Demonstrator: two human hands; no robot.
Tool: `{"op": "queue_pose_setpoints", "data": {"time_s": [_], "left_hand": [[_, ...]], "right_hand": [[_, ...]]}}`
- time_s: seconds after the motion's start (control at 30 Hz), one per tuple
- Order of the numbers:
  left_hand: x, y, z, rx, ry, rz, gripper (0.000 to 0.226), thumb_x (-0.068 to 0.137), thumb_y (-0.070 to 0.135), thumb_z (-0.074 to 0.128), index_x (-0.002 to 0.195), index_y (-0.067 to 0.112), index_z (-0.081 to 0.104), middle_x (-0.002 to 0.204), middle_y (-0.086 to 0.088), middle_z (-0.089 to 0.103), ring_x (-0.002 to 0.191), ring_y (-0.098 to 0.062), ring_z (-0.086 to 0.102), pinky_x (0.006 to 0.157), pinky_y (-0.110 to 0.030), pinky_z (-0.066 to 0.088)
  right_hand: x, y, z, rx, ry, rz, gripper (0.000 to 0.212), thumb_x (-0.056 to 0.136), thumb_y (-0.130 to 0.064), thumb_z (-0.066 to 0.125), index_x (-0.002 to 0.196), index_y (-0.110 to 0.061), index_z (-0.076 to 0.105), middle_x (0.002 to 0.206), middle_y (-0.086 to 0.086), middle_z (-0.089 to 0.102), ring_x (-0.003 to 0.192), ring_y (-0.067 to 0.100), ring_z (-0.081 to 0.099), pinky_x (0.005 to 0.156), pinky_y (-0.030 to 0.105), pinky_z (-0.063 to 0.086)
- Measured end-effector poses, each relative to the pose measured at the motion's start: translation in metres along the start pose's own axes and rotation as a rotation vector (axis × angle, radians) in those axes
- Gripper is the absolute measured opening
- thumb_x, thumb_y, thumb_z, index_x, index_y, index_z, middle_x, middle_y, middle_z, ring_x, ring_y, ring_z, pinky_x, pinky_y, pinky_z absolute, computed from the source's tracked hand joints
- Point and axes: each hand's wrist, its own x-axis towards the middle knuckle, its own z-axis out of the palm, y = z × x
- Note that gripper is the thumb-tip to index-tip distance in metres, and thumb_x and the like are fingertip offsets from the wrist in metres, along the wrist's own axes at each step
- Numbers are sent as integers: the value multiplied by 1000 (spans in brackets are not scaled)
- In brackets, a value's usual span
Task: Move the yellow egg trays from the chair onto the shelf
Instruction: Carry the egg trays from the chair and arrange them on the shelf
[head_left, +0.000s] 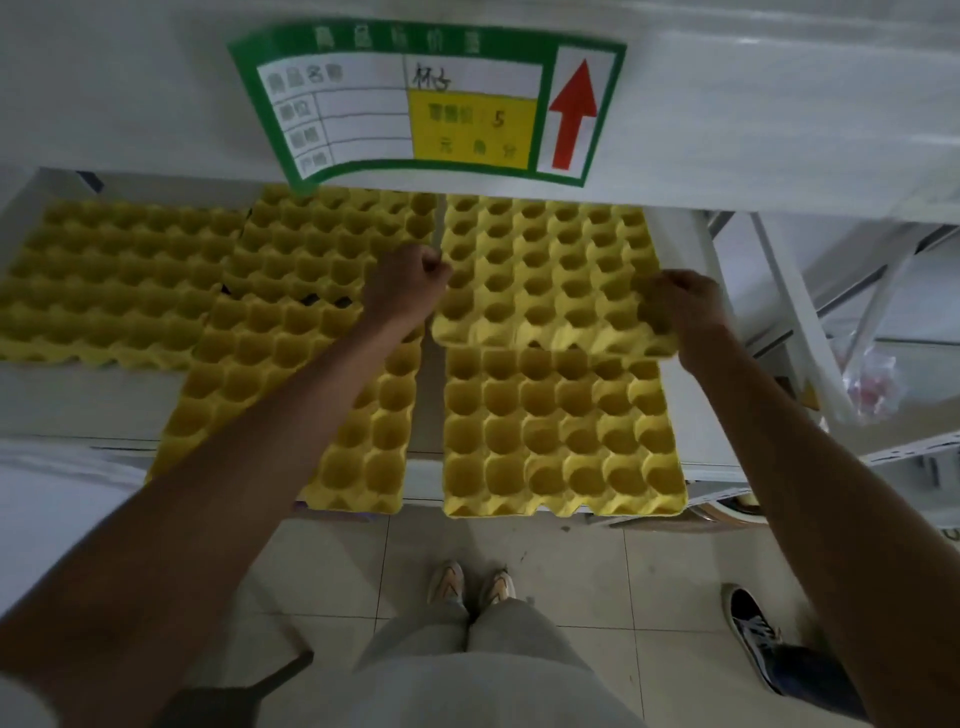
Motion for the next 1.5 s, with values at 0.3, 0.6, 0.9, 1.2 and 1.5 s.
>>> {"op": "queue_pose_setpoints", "data": {"time_s": [0.3, 0.6, 0.9, 1.2, 1.5], "left_hand": [[57, -22, 27, -115, -262, -138, 18, 92, 37, 65, 97, 20, 65, 83, 6, 61, 75, -13, 59, 59, -26, 43], [75, -19, 16, -282, -206, -73, 27, 93, 32, 65, 118, 23, 59, 116, 2, 63, 100, -13, 60, 86, -34, 51], [72, -50, 23, 175, -71, 134, 53, 95, 30, 61, 144, 15, 48, 145, -9, 53, 133, -30, 51, 103, -45, 49], [59, -94, 38, 463, -275, 107, 74, 100, 65, 34, 161, 24, 26, 173, -1, 4, 158, -32, 7, 127, -52, 15], [62, -96, 39, 405, -243, 91, 65, 104, 58, 31, 158, 23, 33, 172, -2, 9, 158, -30, 10, 127, -50, 12]], "right_hand": [[78, 22, 62, -109, 29, 15, 32, 93, -23, 60, 120, -13, 74, 85, -2, 74, 75, 16, 72, 62, 24, 57], [116, -1, 58, -18, 91, 50, 36, 89, -12, 60, 121, -15, 75, 106, 10, 77, 91, 25, 75, 82, 38, 64], [124, 5, 67, -130, 165, 32, 32, 93, -11, 57, 120, -20, 71, 112, 8, 73, 94, 26, 74, 79, 45, 64], [118, 6, 66, -259, 223, -203, 30, 99, -13, 55, 125, -16, 71, 118, 5, 74, 104, 22, 71, 86, 38, 62], [109, -1, 72, -440, -133, 223, 38, 102, -30, 54, 125, -1, 62, 111, 20, 67, 90, 33, 66, 69, 41, 56]]}}
